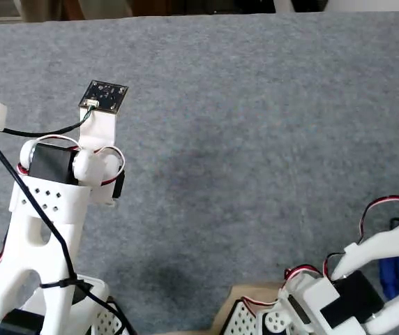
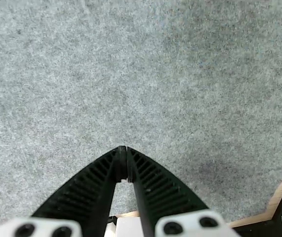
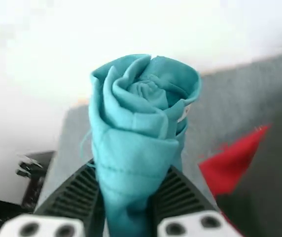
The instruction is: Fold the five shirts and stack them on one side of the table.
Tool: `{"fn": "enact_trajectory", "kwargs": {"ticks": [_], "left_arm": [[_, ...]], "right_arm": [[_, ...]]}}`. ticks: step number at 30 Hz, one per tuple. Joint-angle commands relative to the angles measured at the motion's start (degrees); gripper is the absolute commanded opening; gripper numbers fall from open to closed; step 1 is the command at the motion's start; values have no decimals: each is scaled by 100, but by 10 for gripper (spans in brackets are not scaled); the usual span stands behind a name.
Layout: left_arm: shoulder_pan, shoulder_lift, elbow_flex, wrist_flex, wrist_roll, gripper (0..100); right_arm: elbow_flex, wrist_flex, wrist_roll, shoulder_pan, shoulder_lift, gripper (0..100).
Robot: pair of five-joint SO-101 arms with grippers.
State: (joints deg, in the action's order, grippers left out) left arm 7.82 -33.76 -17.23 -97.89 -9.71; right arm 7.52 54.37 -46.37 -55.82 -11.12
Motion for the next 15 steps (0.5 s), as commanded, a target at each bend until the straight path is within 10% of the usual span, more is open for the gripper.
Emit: {"fn": "enact_trajectory", "kwargs": {"ticks": [1,15], "left_arm": [[-9,-163,281,-35,18,21],[0,-163,281,-26,176,21]], "right_arm": [[576,53,158,-198,-391,5],[532,695,677,-1349,-382,5]]}}
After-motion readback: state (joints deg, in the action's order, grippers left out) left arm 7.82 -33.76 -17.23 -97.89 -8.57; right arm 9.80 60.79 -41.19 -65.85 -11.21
